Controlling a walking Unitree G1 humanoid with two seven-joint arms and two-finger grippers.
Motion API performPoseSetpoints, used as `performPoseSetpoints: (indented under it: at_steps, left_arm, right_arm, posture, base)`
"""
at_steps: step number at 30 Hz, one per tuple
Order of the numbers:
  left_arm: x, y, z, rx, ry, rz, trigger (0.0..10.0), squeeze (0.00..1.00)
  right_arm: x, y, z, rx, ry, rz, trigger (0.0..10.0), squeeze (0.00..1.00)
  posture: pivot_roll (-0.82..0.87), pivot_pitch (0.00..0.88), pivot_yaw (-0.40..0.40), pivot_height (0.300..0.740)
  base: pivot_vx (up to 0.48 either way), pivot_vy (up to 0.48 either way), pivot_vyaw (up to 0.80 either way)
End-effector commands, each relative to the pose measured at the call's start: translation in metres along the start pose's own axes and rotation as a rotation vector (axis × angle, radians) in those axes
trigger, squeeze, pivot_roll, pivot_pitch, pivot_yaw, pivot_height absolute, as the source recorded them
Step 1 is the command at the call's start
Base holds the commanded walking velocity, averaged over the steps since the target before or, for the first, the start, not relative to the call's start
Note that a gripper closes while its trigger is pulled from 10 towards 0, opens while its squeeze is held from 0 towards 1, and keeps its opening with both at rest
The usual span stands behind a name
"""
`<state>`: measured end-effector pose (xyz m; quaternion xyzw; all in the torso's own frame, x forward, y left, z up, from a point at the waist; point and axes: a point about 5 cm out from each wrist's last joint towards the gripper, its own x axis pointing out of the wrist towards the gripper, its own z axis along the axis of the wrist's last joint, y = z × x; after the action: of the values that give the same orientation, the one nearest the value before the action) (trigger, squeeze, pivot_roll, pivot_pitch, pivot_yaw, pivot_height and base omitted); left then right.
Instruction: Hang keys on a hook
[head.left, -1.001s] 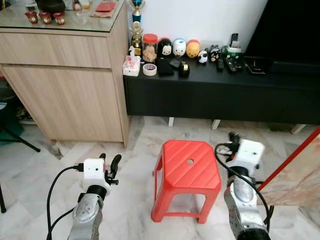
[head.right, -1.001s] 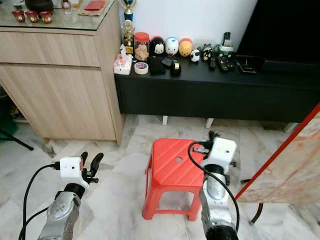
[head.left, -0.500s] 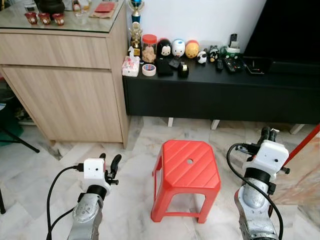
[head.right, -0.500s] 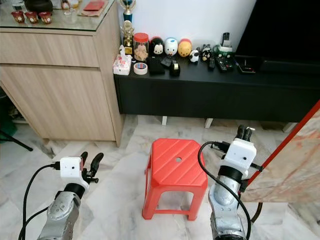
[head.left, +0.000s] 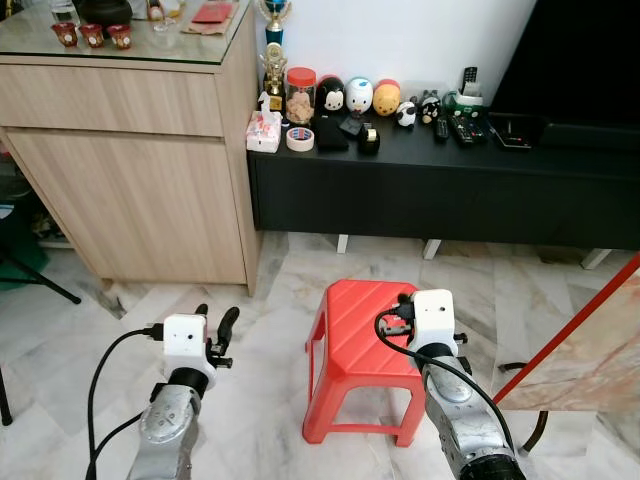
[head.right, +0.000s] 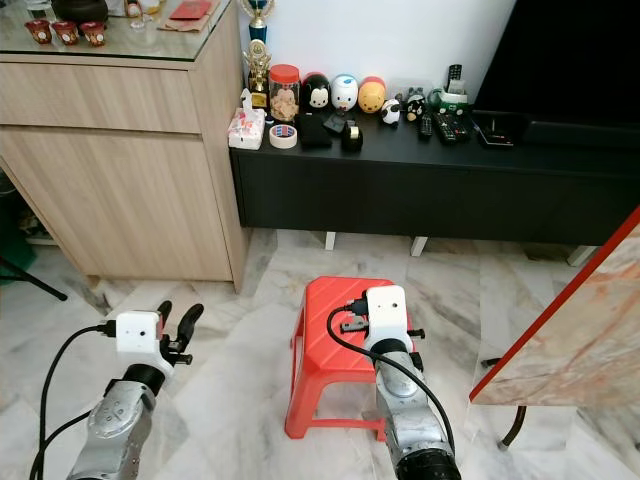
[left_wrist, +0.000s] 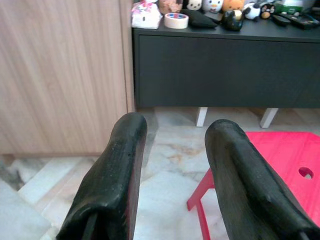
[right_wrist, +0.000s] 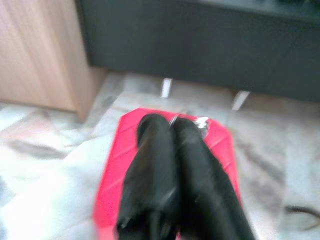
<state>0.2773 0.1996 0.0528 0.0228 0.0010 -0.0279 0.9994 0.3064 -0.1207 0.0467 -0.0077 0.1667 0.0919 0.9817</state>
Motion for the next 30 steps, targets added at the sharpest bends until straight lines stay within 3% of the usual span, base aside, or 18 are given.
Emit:
performPoseSetpoints:
  at_steps: [1,5,8,10,12,16,17,30]
  left_arm:
    - [0.003,-0.005,0.003,0.026,0.003,-0.052,10.0,0.0]
    - [0.005,-0.012,0.012,0.094,-0.018,-0.188,10.0,0.0]
    - [0.005,-0.015,0.016,0.098,-0.023,-0.242,10.0,0.0]
    - [0.006,-0.02,0.023,0.085,-0.028,-0.319,10.0,0.0]
    - [0.006,-0.023,0.03,0.078,-0.035,-0.38,10.0,0.0]
    - [0.006,-0.027,0.034,0.09,-0.033,-0.446,10.0,0.0]
    - [0.006,-0.03,0.035,0.123,-0.02,-0.499,10.0,0.0]
    - [-0.005,-0.04,0.041,0.211,0.077,-0.747,10.0,0.0]
  right_arm:
    - [0.002,0.012,0.009,0.054,0.031,0.13,10.0,0.0]
    - [-0.004,0.042,0.03,0.234,0.06,0.376,10.0,0.0]
    - [-0.007,0.05,0.035,0.29,0.07,0.441,10.0,0.0]
    - [-0.01,0.058,0.044,0.41,0.069,0.494,10.0,0.0]
    - [-0.013,0.064,0.051,0.463,0.075,0.535,10.0,0.0]
    - [-0.016,0.071,0.055,0.447,0.09,0.593,10.0,0.0]
    - [-0.017,0.074,0.049,0.388,0.117,0.599,10.0,0.0]
    - [-0.016,0.072,0.042,0.305,0.184,0.568,10.0,0.0]
  posture:
    - [0.07,0.037,-0.109,0.74]
    - [0.08,0.036,-0.113,0.74]
    - [0.08,0.033,-0.114,0.74]
    - [0.08,0.03,-0.117,0.74]
    - [0.09,0.028,-0.116,0.74]
    - [0.08,0.025,-0.115,0.74]
    - [0.09,0.019,-0.115,0.74]
    - [0.09,0.012,-0.116,0.74]
  base:
    - [0.0,0.0,0.0]
    - [0.0,0.0,0.0]
    - [0.0,0.0,0.0]
    - [0.0,0.0,0.0]
    - [0.0,0.0,0.0]
    - [0.0,0.0,0.0]
    - [0.0,0.0,0.0]
    - [0.0,0.0,0.0]
